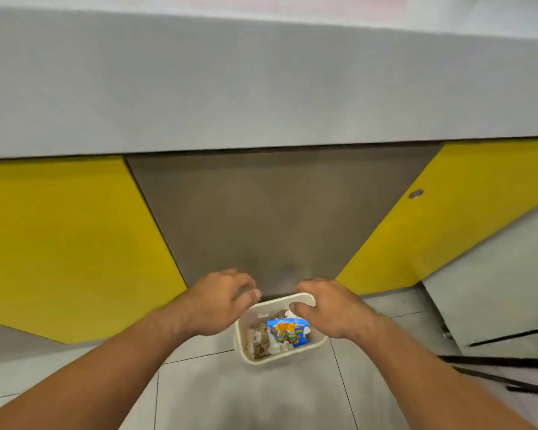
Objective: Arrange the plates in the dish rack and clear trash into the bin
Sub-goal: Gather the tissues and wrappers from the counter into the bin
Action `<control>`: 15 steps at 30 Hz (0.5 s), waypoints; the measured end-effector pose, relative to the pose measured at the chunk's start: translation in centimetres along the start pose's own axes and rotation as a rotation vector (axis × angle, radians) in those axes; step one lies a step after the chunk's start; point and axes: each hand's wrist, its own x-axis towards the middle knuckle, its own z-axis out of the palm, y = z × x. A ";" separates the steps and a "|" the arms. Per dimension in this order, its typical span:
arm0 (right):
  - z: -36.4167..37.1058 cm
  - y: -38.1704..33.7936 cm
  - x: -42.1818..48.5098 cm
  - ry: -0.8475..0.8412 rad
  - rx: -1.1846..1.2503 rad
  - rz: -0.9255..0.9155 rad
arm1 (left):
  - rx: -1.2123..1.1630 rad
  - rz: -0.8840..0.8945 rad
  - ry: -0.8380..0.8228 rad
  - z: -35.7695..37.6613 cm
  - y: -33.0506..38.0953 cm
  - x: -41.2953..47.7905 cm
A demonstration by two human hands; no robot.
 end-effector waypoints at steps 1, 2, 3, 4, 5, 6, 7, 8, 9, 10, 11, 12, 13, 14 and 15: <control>-1.8 -1.1 -1.2 0.009 0.002 -0.002 | -0.004 0.016 0.019 -2.2 1.3 -1.2; -3.8 -2.3 -2.5 0.020 0.006 -0.002 | -0.012 0.030 0.043 -4.3 2.6 -2.5; -5.8 -3.6 -3.8 0.034 0.006 -0.011 | -0.019 0.042 0.068 -6.4 3.9 -3.8; -7.9 -4.8 -5.0 0.046 0.002 -0.028 | -0.021 0.055 0.088 -8.4 5.1 -5.1; -10.0 -6.2 -6.2 0.060 -0.008 -0.051 | -0.016 0.066 0.104 -10.3 6.2 -6.3; -12.0 -7.5 -7.4 0.076 -0.020 -0.074 | -0.008 0.081 0.122 -12.1 7.2 -7.4; -14.0 -8.7 -8.5 0.091 -0.029 -0.100 | 0.002 0.096 0.139 -14.0 8.2 -8.3; -16.0 -10.0 -9.4 0.104 -0.033 -0.120 | 0.013 0.109 0.156 -15.9 9.1 -9.0; -17.9 -11.2 -10.3 0.122 -0.034 -0.139 | 0.021 0.115 0.164 -17.8 9.9 -9.7; -19.6 -12.4 -11.0 0.141 -0.033 -0.149 | 0.028 0.123 0.173 -19.8 10.7 -10.3; -21.3 -13.6 -11.7 0.167 -0.029 -0.161 | 0.033 0.132 0.183 -21.8 11.3 -10.8; -22.8 -14.7 -12.3 0.191 -0.022 -0.165 | 0.040 0.144 0.194 -23.8 11.9 -11.2; -24.3 -15.8 -12.7 0.219 -0.014 -0.177 | 0.041 0.148 0.206 -25.7 12.3 -11.7; -25.6 -16.9 -13.0 0.242 -0.004 -0.183 | 0.036 0.145 0.215 -27.4 12.6 -12.1; -26.8 -18.0 -13.3 0.262 0.002 -0.188 | 0.035 0.139 0.224 -29.0 12.7 -12.5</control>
